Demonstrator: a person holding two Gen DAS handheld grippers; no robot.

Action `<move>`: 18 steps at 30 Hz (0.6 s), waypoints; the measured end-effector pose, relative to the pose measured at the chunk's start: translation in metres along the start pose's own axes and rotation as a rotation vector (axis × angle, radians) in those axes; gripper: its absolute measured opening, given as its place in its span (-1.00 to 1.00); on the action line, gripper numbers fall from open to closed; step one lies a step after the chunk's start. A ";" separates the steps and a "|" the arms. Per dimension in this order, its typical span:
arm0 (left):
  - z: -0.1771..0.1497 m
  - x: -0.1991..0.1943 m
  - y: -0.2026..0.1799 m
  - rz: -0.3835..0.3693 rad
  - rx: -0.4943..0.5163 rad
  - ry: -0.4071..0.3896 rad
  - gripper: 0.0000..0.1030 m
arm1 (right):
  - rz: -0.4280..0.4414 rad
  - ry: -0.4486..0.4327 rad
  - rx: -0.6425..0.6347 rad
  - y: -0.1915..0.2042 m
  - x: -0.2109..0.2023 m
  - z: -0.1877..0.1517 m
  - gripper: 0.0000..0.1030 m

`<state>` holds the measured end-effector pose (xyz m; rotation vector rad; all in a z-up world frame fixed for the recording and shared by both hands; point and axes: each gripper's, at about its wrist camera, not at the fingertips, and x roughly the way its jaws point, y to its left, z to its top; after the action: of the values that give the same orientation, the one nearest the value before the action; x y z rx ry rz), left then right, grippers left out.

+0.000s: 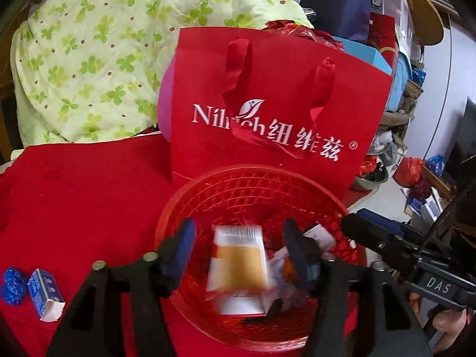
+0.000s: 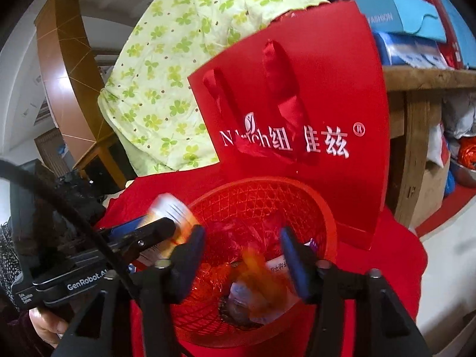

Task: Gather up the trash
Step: 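Open both tools to drop the box and bundle into the basket, then move both open tools back over the blue bag and paper packet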

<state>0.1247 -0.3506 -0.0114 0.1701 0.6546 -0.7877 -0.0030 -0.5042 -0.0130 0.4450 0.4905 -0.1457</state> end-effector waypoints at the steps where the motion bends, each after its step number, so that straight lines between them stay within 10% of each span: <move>1: -0.001 -0.003 0.002 0.000 -0.001 -0.005 0.34 | -0.001 -0.002 0.002 -0.001 0.000 -0.001 0.15; 8: -0.015 -0.039 0.016 0.044 0.004 -0.046 0.35 | -0.005 -0.055 -0.004 0.010 -0.027 -0.009 0.15; 18: -0.113 -0.107 0.075 0.196 -0.017 0.010 0.40 | 0.103 -0.086 -0.076 0.076 -0.070 -0.049 0.22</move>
<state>0.0672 -0.1906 -0.0433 0.2190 0.6433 -0.5931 -0.0667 -0.4122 0.0107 0.3867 0.3861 -0.0463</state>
